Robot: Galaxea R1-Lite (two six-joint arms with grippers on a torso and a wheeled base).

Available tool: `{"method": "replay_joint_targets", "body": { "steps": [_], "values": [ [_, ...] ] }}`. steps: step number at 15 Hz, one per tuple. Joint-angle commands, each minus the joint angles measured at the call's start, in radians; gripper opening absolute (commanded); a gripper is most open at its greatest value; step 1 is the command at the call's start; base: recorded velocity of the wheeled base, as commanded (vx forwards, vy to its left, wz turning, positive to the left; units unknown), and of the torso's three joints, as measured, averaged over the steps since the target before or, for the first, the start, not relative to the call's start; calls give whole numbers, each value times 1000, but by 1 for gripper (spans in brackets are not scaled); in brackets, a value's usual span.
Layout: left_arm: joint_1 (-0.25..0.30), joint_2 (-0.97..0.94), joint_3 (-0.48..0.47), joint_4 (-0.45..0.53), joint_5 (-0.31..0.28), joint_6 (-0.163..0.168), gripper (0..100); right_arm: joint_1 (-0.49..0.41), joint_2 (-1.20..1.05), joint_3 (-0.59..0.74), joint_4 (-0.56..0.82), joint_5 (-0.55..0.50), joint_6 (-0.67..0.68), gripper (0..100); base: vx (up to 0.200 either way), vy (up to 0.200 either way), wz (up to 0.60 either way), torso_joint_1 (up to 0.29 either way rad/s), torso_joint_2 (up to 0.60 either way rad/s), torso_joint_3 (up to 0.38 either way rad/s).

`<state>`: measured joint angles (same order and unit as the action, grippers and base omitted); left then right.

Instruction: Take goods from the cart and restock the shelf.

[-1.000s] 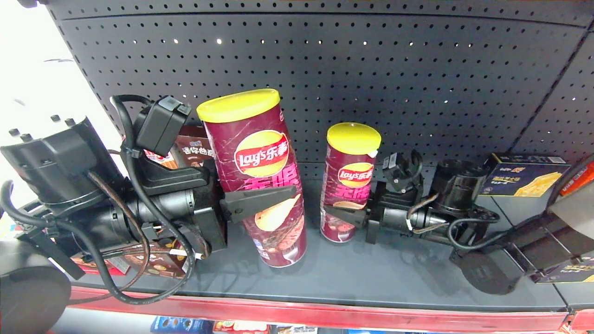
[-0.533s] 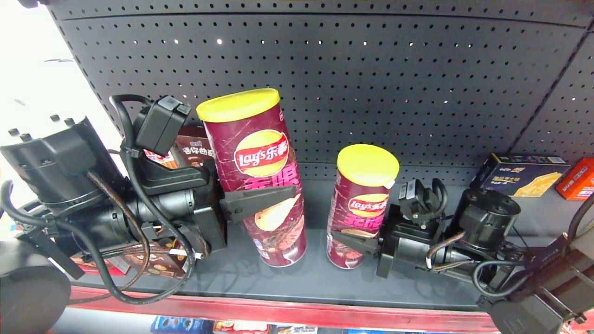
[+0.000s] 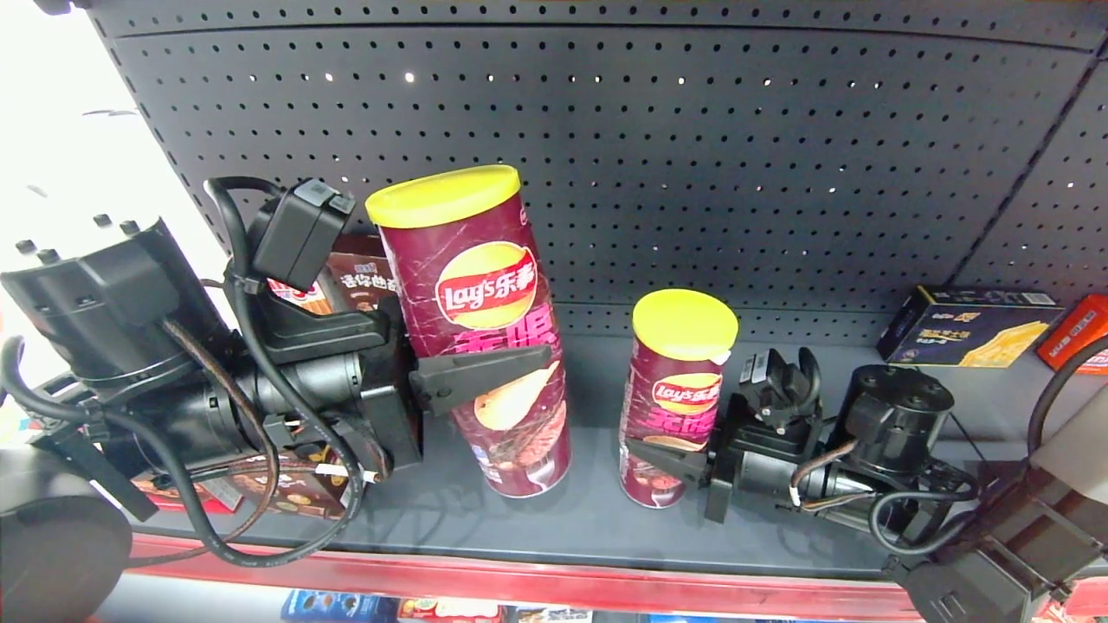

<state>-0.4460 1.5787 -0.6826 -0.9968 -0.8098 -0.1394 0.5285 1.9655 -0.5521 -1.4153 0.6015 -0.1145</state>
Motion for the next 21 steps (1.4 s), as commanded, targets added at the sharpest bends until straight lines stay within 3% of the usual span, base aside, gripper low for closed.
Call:
{"method": "replay_joint_targets", "body": {
  "steps": [1,3,4,12,15,16,21],
  "values": [
    [0,0,0,0,0,0,0,-18,-16,18,1,4,-1,0,0,0,0,0,0,0],
    [0,1,0,0,0,0,0,-16,-24,55,-1,1,-2,0,0,0,0,0,0,0],
    [-2,3,0,0,0,0,0,-10,-28,70,-7,-3,-2,100,0,0,0,0,0,0],
    [-2,1,1,0,0,0,0,18,-122,199,-34,-6,-1,100,0,0,0,0,0,0],
    [-2,0,3,0,0,0,0,-28,-165,236,-31,-28,-1,100,0,0,0,0,0,0],
    [0,-3,15,0,0,0,0,-108,-224,279,-28,-31,-2,100,0,0,0,0,0,0],
    [0,-5,24,-2,0,1,0,-237,-481,380,-20,-25,-1,100,0,0,0,0,0,0]
  ]
}}
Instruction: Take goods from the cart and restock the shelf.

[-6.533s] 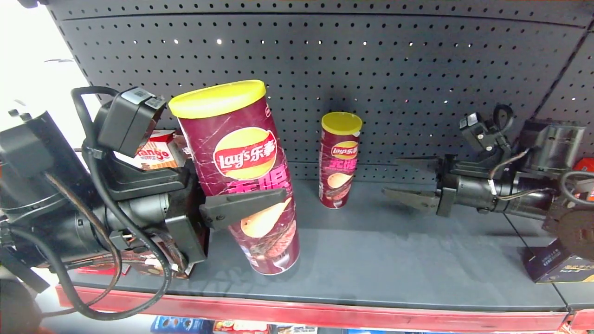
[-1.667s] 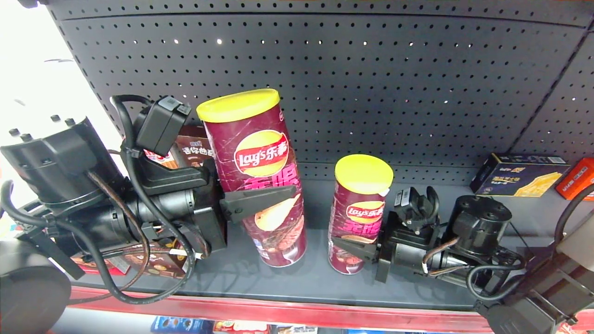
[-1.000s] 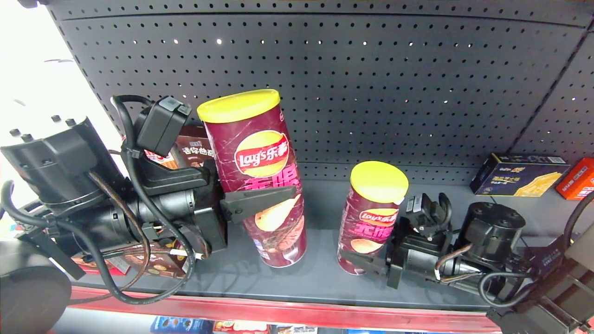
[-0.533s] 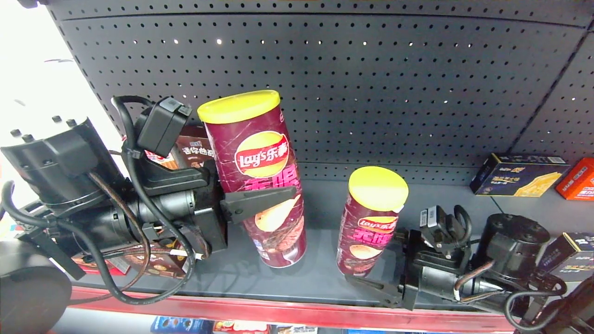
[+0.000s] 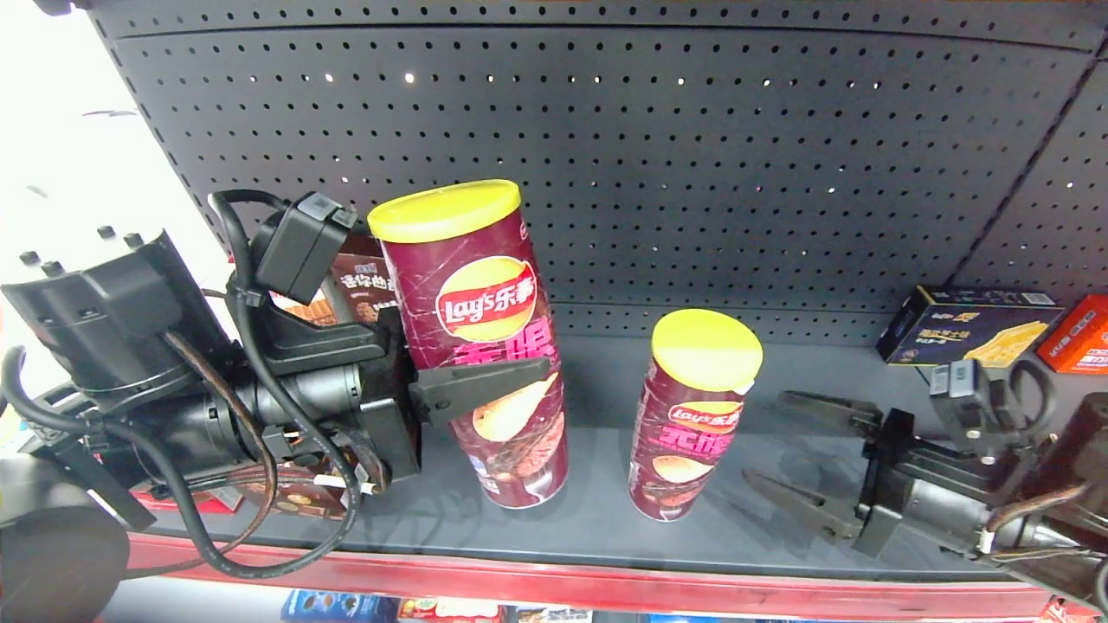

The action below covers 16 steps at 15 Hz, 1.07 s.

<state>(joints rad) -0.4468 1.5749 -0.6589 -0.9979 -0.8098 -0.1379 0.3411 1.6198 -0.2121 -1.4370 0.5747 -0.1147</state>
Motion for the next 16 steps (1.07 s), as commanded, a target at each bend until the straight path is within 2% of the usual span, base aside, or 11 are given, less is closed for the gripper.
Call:
{"method": "replay_joint_targets", "body": {
  "steps": [1,4,5,7,8,10,11,12,13,14,16],
  "values": [
    [0,-1,1,-1,0,0,0,-79,-187,50,1,2,0,100,0,0,0,0,0,0],
    [-1,-1,-1,1,0,0,0,-197,-354,60,47,2,0,100,0,0,0,0,0,0],
    [-1,-1,-1,1,0,0,0,-255,-434,59,102,2,0,100,0,0,0,0,0,0],
    [0,-7,1,1,0,0,0,-375,-630,48,297,2,0,100,0,0,0,0,0,0],
    [0,-12,1,1,0,0,0,-438,-752,40,446,2,0,100,0,0,0,0,0,0],
    [-1,-12,-8,1,0,1,0,-580,-1123,17,917,-30,10,100,0,0,0,0,0,0],
    [-1,-12,-14,-1,0,1,0,-602,-1192,10,1014,-41,9,100,0,0,0,0,0,0],
    [-1,-10,-24,-1,-2,1,0,-642,-1327,-20,1218,-61,10,100,0,0,0,0,0,0],
    [-3,-9,-31,-1,-2,3,0,-695,-1491,-66,1514,-93,10,100,0,0,0,0,0,0],
    [-3,-10,-28,-1,-2,3,0,-729,-1575,-69,1635,-119,12,100,0,0,0,0,0,0],
    [-3,-12,-21,-1,-2,4,0,-754,-1620,-33,1698,-173,12,100,0,0,0,0,0,0]
  ]
}}
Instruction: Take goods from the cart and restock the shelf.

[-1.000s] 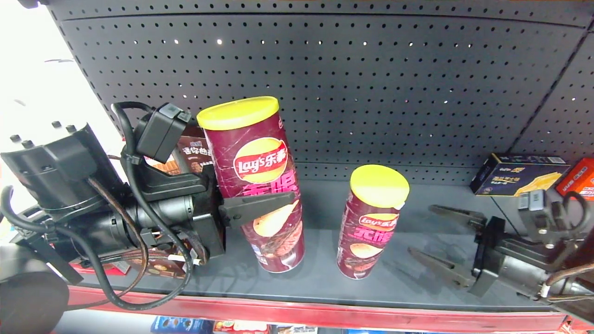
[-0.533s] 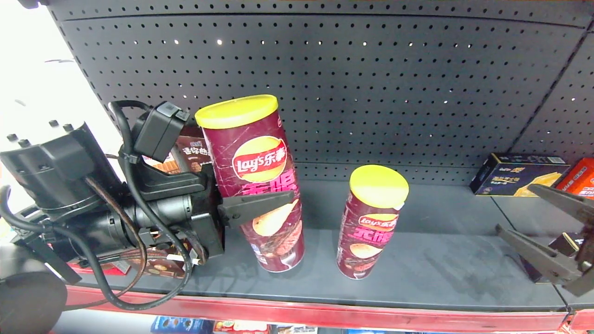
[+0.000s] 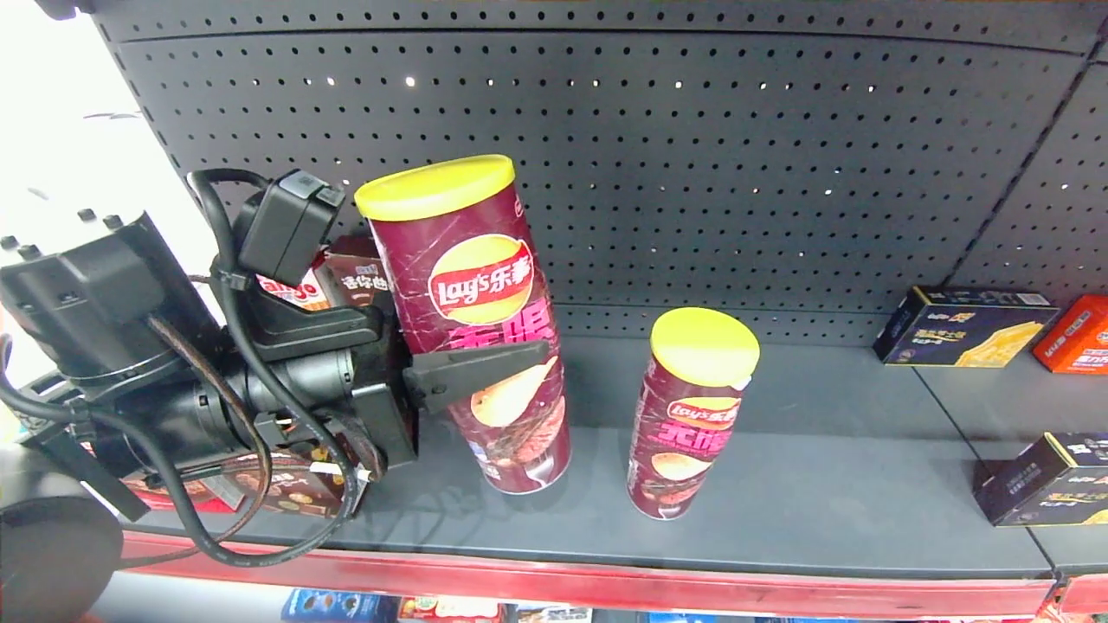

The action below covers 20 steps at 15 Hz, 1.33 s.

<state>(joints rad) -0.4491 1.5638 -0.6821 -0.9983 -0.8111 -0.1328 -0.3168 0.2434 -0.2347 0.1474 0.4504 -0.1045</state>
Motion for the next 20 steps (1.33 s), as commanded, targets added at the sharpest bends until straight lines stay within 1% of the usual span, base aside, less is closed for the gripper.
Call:
{"method": "replay_joint_targets", "body": {
  "steps": [1,2,3,4,7,9,10,11,12,13,14,15,17,18,19,20],
  "values": [
    [0,-18,23,0,0,2,0,-96,-243,41,95,-147,2,100,0,0,0,0,0,0],
    [0,-22,27,0,0,2,0,-96,-243,78,90,-197,-8,100,0,0,0,0,0,0],
    [0,-39,39,0,0,5,0,-96,-243,115,50,-331,-6,100,0,0,0,0,0,0],
    [0,-50,46,0,0,5,0,-96,-243,117,43,-337,2,100,0,0,0,0,0,0],
    [3,-79,84,1,0,10,0,-96,-243,123,34,-355,112,100,0,0,0,0,0,0],
    [3,-79,95,0,1,10,0,-96,-243,129,23,-487,104,100,0,0,0,0,0,0],
    [3,-77,90,1,0,12,0,-96,-243,140,-3,-559,101,100,0,0,0,0,0,0],
    [1,-74,84,1,0,13,0,-96,-243,172,-55,-526,100,100,0,0,0,0,0,0],
    [-2,-74,82,3,0,25,0,-96,-243,219,-167,-490,101,100,0,0,0,0,0,0],
    [-2,-76,85,7,-2,32,0,-97,-243,235,-198,-515,115,100,0,0,0,0,0,0],
    [-3,-79,101,13,-2,32,0,-97,-243,235,-166,-576,173,100,0,0,0,0,0,0],
    [-3,-91,125,13,-3,32,0,-96,-243,235,-160,-562,160,100,0,0,0,0,0,0],
    [-2,-145,168,17,-7,30,0,-96,-243,235,-155,-496,81,100,0,0,0,0,0,0],
    [-2,-176,207,17,-7,25,0,-96,-243,235,-154,-490,81,100,0,0,0,0,0,0],
    [0,-222,265,17,-8,24,0,-96,-243,235,-154,-490,88,100,0,0,0,0,0,0],
    [0,-235,279,17,-8,24,0,-96,-243,235,-154,-490,89,100,0,0,0,0,0,0]
  ]
}}
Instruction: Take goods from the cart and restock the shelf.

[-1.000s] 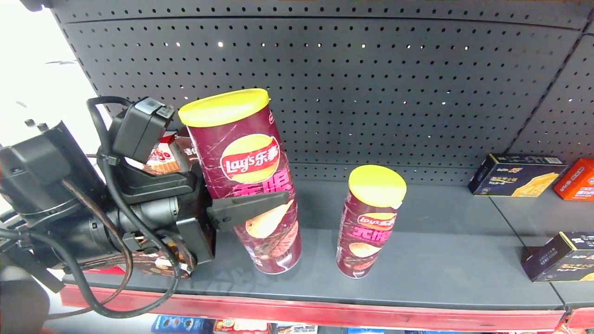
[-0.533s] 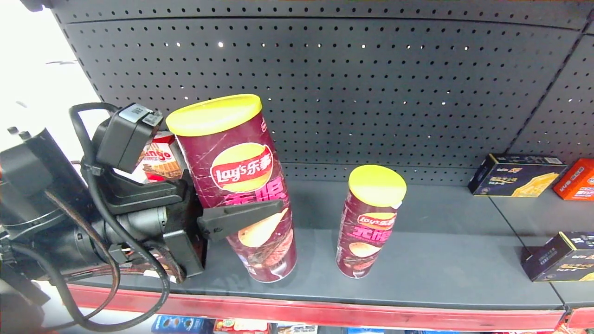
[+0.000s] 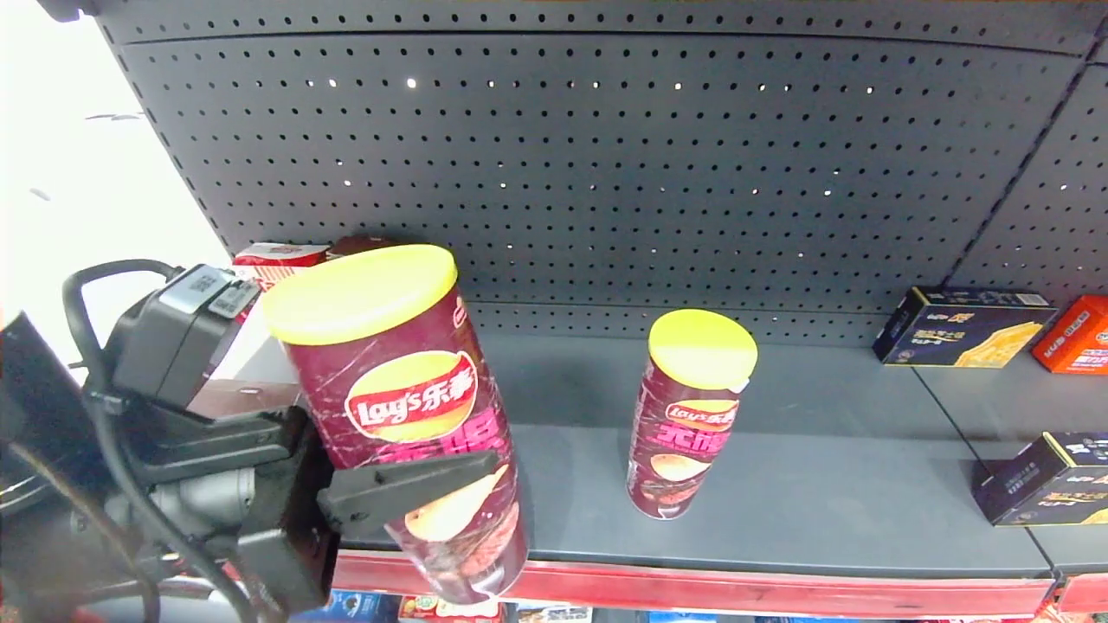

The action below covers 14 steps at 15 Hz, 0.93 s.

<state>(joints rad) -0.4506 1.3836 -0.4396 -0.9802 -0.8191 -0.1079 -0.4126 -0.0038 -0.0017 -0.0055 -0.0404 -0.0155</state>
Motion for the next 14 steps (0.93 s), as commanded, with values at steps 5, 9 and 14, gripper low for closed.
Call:
{"method": "replay_joint_targets", "body": {
  "steps": [5,9,14],
  "values": [
    [-68,-15,-120,12,6,-6,0,0,4,2,-1,1,2,100,0,0,0,0,0,0],
    [-79,60,-202,9,-5,-6,0,0,4,2,-1,1,2,100,0,0,0,0,0,0],
    [3,204,-272,-8,-3,33,0,0,4,2,-1,1,2,100,0,0,0,0,0,0]
  ]
}}
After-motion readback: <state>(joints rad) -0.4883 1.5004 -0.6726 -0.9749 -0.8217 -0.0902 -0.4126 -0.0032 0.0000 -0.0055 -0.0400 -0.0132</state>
